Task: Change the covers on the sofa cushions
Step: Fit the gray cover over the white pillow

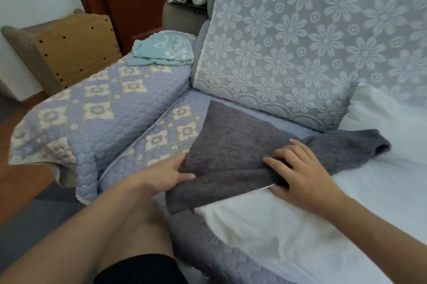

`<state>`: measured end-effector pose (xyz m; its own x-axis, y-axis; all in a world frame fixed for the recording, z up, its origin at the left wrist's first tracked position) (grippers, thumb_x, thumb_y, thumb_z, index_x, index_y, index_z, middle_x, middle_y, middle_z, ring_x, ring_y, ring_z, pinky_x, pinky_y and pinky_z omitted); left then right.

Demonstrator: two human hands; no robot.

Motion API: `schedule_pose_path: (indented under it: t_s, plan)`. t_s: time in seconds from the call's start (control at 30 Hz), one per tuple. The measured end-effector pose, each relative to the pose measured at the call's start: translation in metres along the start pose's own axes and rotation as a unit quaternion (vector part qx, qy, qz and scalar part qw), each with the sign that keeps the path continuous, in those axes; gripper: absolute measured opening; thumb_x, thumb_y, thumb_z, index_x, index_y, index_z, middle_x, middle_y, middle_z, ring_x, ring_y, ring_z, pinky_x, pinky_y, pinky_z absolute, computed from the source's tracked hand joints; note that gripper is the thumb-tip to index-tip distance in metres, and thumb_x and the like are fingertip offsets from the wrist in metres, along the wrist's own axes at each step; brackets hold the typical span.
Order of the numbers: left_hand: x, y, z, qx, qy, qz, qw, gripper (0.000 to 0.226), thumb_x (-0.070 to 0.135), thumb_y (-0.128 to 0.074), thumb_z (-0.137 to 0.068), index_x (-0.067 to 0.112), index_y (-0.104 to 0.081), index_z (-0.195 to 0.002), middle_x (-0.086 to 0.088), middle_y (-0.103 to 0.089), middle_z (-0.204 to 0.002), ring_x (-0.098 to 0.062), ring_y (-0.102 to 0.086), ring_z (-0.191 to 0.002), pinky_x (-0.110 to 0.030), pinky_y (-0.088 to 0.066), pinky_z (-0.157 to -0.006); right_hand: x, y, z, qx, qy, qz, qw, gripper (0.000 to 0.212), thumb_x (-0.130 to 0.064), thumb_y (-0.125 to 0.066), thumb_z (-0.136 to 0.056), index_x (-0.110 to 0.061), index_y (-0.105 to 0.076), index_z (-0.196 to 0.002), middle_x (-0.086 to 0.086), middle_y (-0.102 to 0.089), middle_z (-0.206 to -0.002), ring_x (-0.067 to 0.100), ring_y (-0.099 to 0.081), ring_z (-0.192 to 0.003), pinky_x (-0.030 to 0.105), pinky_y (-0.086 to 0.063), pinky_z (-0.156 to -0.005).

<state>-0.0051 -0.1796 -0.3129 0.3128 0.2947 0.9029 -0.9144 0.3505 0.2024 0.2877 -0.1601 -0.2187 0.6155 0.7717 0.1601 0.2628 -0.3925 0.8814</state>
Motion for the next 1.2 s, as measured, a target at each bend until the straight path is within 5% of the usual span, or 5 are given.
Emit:
schedule_pose_path:
  t_s: [0.17, 0.33, 0.53, 0.97, 1.2]
  plan:
    - [-0.025, 0.082, 0.014, 0.059, 0.165, -0.48, 0.86, 0.036, 0.014, -0.059, -0.091, 0.031, -0.059, -0.123, 0.0, -0.064, -0.133, -0.019, -0.06, -0.117, -0.031, -0.048, -0.097, 0.064, -0.001, 0.037, -0.047, -0.198, 0.012, 0.979, 0.053, -0.035, -0.052, -0.077, -0.009, -0.069, -0.12, 0.011, -0.064, -0.107, 0.036, -0.059, -0.101, 0.048, -0.043, -0.103]
    - [0.088, 0.004, -0.029, 0.302, -0.139, -0.438, 0.835, 0.046, 0.027, -0.053, -0.093, 0.019, -0.058, -0.138, -0.012, -0.058, -0.131, -0.035, -0.053, -0.122, -0.044, -0.043, -0.105, 0.104, -0.025, 0.112, -0.073, -0.446, -0.036, 0.891, 0.041, -0.032, -0.049, -0.084, -0.009, -0.073, -0.108, 0.015, -0.067, -0.096, 0.039, -0.061, -0.091, 0.043, -0.049, -0.082]
    - [0.081, -0.16, -0.061, -0.004, -0.136, -0.603, 0.786, 0.086, 0.087, -0.019, -0.084, 0.044, -0.008, -0.158, 0.006, -0.001, -0.168, -0.022, 0.01, -0.155, -0.062, 0.008, -0.12, 0.079, -0.022, 0.165, 0.099, -0.495, -0.077, 0.86, 0.033, -0.02, -0.049, -0.089, -0.003, -0.075, -0.103, 0.009, -0.066, -0.098, 0.023, -0.052, -0.094, 0.029, -0.039, -0.085]
    - [0.15, -0.137, -0.128, 0.047, -0.046, -0.672, 0.738, 0.071, 0.068, -0.012, -0.1, 0.026, -0.06, -0.131, -0.008, -0.064, -0.133, -0.029, -0.061, -0.115, -0.041, -0.045, -0.098, 0.031, 0.006, 0.188, 0.191, -0.394, -0.057, 0.897, 0.026, -0.016, -0.059, -0.093, -0.009, -0.073, -0.115, 0.008, -0.062, -0.111, 0.027, -0.055, -0.104, 0.04, -0.048, -0.091]
    - [0.126, -0.125, -0.094, 0.165, -0.16, -0.614, 0.755, 0.063, 0.073, -0.009, -0.09, 0.029, -0.051, -0.075, -0.003, -0.068, -0.089, -0.027, -0.062, -0.083, -0.038, -0.038, -0.072, 0.085, -0.021, 0.26, 0.091, -0.744, -0.46, 0.477, 0.079, -0.06, -0.06, -0.089, -0.015, -0.038, -0.15, 0.008, -0.05, -0.144, 0.031, -0.05, -0.128, 0.037, -0.041, -0.096]
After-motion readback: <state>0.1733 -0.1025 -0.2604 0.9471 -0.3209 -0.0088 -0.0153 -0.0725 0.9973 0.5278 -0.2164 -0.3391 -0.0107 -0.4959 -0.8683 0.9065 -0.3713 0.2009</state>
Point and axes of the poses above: each hand's wrist, its own z-axis away from the middle knuckle, its own y-axis out of the back of the hand, x = y × z, the point moved 7 cm from there along -z, towards the middle knuckle
